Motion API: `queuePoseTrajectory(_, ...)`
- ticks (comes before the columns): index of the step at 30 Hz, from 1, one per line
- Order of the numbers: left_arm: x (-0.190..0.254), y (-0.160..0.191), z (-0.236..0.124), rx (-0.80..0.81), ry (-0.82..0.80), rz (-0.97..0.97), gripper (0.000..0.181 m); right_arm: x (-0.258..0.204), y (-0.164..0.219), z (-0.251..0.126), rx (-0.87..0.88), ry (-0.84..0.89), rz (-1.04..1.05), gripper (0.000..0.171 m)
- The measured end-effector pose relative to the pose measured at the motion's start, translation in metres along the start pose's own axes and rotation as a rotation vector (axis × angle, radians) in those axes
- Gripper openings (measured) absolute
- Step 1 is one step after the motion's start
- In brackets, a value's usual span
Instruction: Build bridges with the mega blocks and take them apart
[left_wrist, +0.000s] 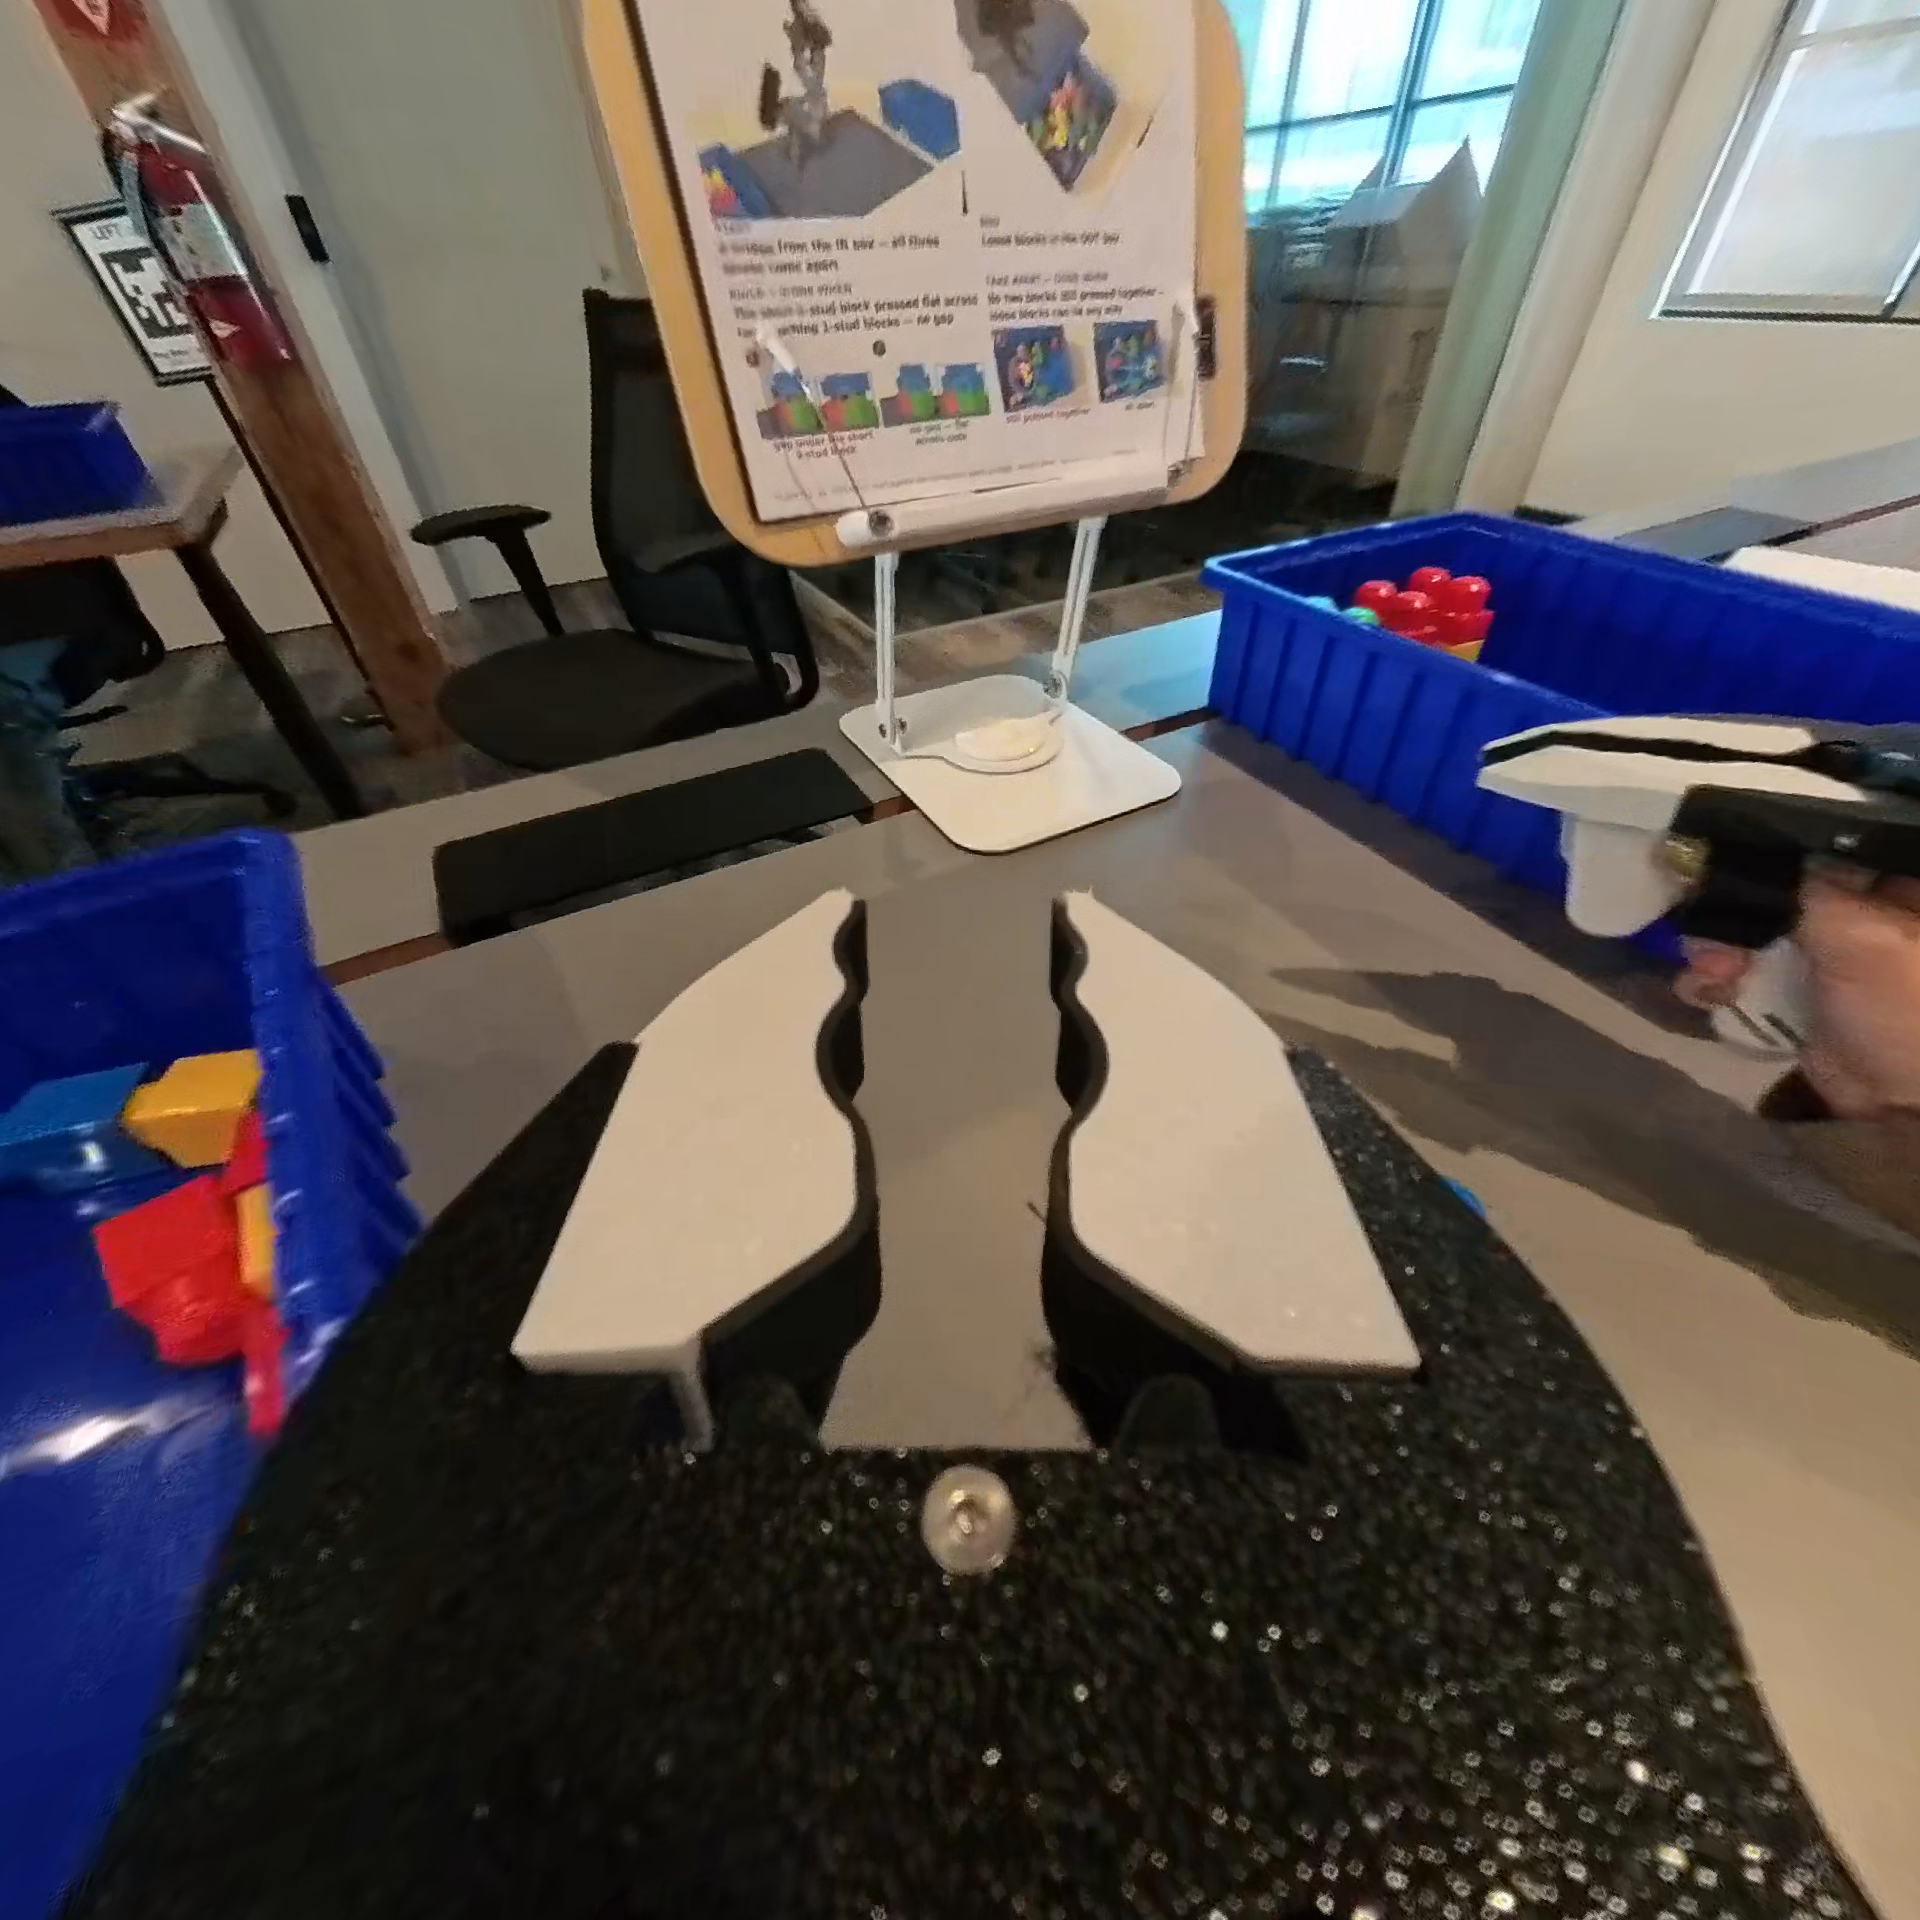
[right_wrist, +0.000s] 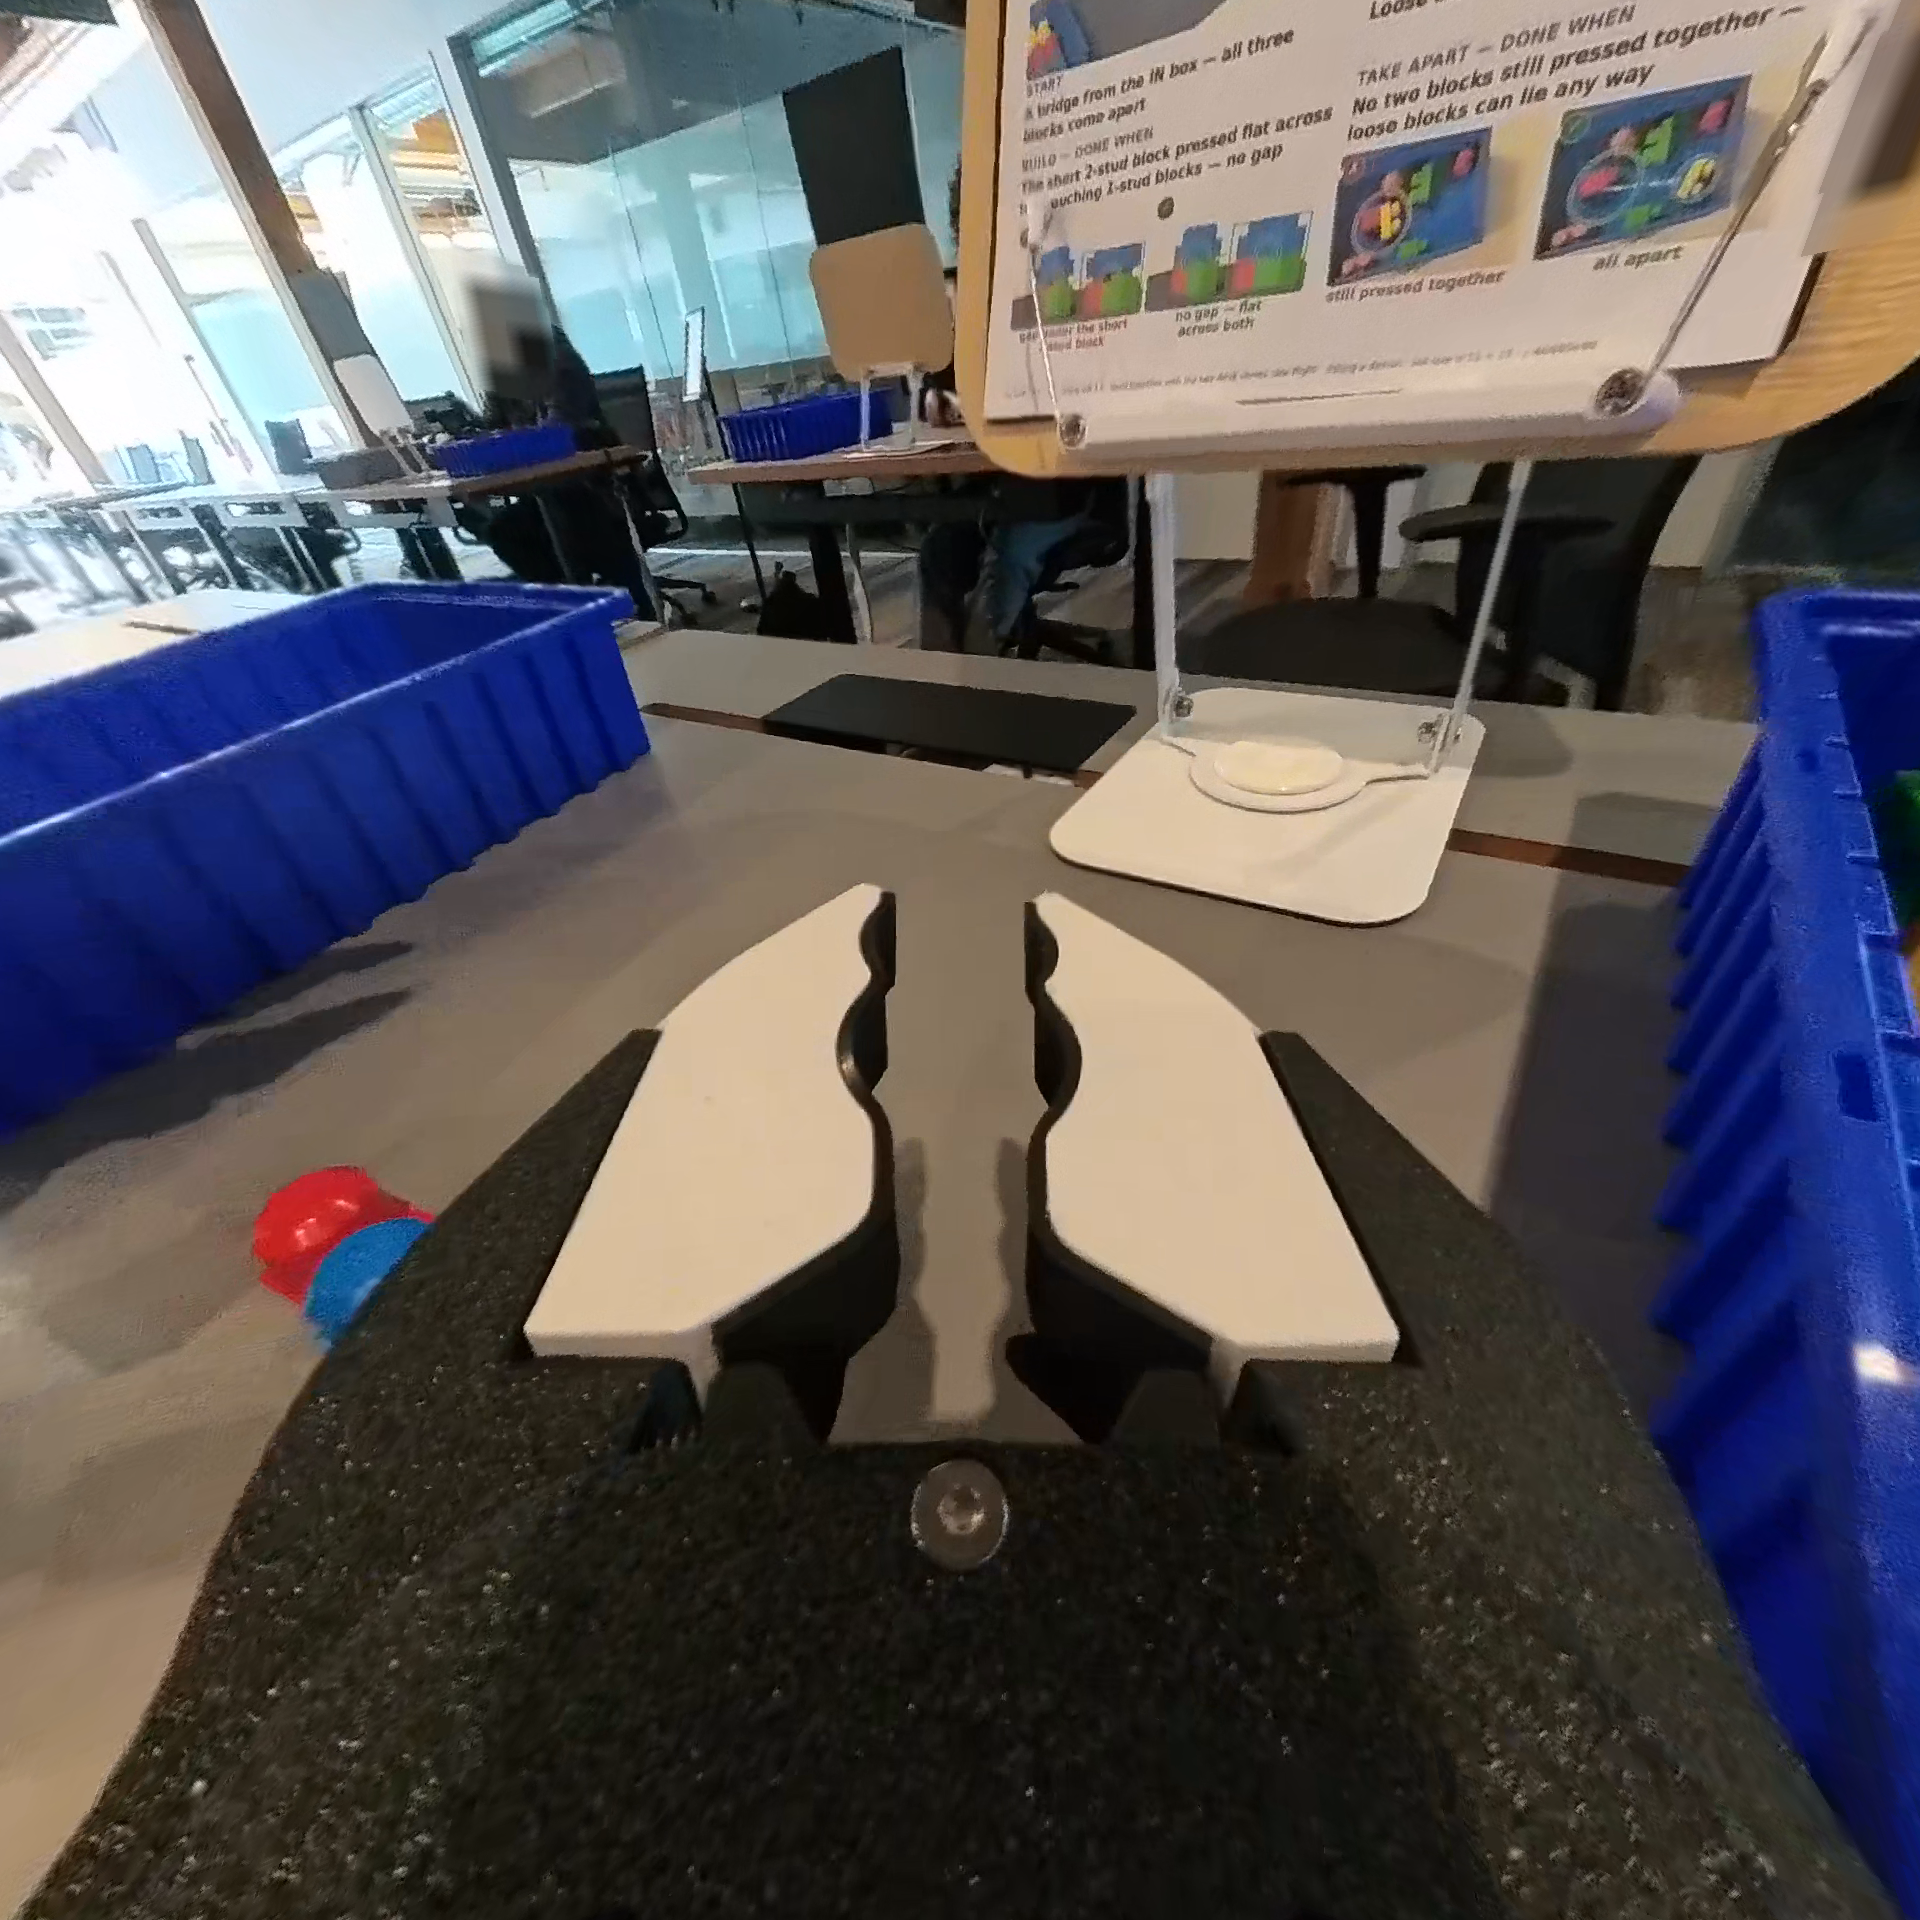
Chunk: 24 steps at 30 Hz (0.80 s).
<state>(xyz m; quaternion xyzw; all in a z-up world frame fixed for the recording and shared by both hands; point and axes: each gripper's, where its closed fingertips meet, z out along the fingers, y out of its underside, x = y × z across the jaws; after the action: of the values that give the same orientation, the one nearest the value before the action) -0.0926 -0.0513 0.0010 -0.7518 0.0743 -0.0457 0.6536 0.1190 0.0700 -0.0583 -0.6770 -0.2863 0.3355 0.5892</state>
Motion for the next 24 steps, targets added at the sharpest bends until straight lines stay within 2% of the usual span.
queuePoseTrajectory(3,-0.027,-0.016,-0.043,-0.009,-0.069,0.029,0.034,-0.002,-0.006,-0.006,0.002,-0.021,0.029,0.024)
queuePoseTrajectory(7,-0.102,-0.034,-0.097,0.023,-0.257,0.026,0.036,-0.005,-0.017,-0.009,0.028,-0.040,0.045,0.026)
queuePoseTrajectory(9,-0.140,-0.033,-0.111,0.014,-0.327,0.018,0.036,-0.009,-0.018,-0.009,0.032,-0.051,0.039,0.026)
queuePoseTrajectory(13,-0.190,-0.021,-0.108,0.003,-0.342,0.005,0.042,-0.018,-0.017,-0.009,0.020,-0.068,-0.009,0.027)
queuePoseTrajectory(17,-0.229,0.009,-0.089,-0.103,-0.348,0.005,0.048,-0.024,-0.016,-0.008,0.011,-0.089,-0.033,0.028)
queuePoseTrajectory(24,-0.250,0.061,-0.063,-0.304,-0.298,-0.026,0.058,-0.024,-0.015,-0.011,0.003,-0.092,-0.034,0.029)
